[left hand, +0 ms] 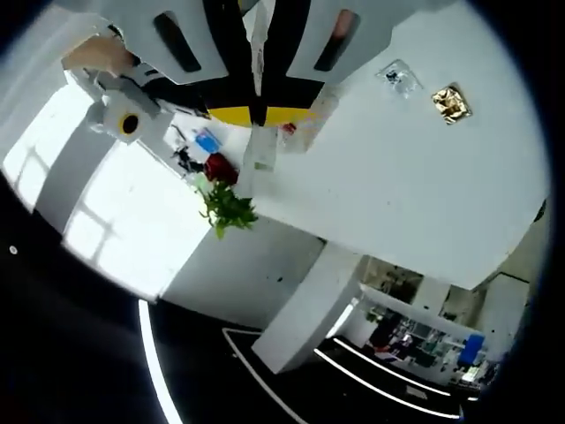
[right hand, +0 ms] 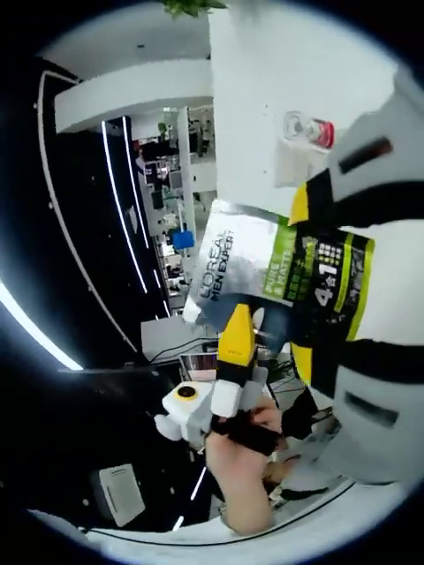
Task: Arrange the skincare products in the storage area until every visible bottle or jar stands upright without overlapping.
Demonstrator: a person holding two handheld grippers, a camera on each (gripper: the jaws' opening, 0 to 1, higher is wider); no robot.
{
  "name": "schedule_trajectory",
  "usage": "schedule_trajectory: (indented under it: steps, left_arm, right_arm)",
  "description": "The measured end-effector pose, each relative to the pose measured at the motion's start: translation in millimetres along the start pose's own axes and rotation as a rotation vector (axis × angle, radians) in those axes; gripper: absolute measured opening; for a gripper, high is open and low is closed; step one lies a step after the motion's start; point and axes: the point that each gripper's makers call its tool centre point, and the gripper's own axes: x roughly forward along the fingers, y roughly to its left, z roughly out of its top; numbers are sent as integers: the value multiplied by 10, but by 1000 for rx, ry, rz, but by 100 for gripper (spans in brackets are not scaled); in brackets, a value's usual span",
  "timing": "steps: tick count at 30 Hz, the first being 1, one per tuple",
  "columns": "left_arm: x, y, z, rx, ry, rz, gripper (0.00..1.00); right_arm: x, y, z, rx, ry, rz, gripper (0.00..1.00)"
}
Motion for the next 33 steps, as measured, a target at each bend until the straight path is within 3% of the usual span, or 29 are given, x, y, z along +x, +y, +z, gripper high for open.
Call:
schedule_trajectory:
  steps: [4, 7, 13, 17, 19, 20, 24, 27, 33]
  left_arm:
    - [-6, -186, 13, 17, 34, -109, 0]
    - [-13, -283, 10, 36, 63, -166, 0]
    - [-52, -478, 33, 13, 95, -270, 0]
    - [-103, -609, 45, -36, 107, -351, 0]
    - [-117, -637, 62, -50, 103, -367, 0]
    - [-129, -656, 75, -63, 99, -380, 0]
    - [-153, -609, 130, -107, 68, -379, 0]
    - [-147, -522, 206, -159, 16, -354, 0]
    - [-204, -573, 320, -234, -93, -430, 0]
  right_arm:
    - [-53, -62, 6, 47, -11, 18, 55]
    - [-119, -26, 138, 226, -115, 93, 55]
    - [-253, 92, 210, 440, -192, 253, 51]
    - [-321, 182, 261, 578, -238, 360, 39]
    - [-356, 235, 312, 617, -268, 403, 28]
    - [-365, 246, 327, 633, -275, 412, 22]
    - [-365, 283, 356, 621, -291, 421, 15]
    - [-410, 351, 436, 692, -313, 483, 2]
    - [-437, 432, 547, 732, -347, 524, 1]
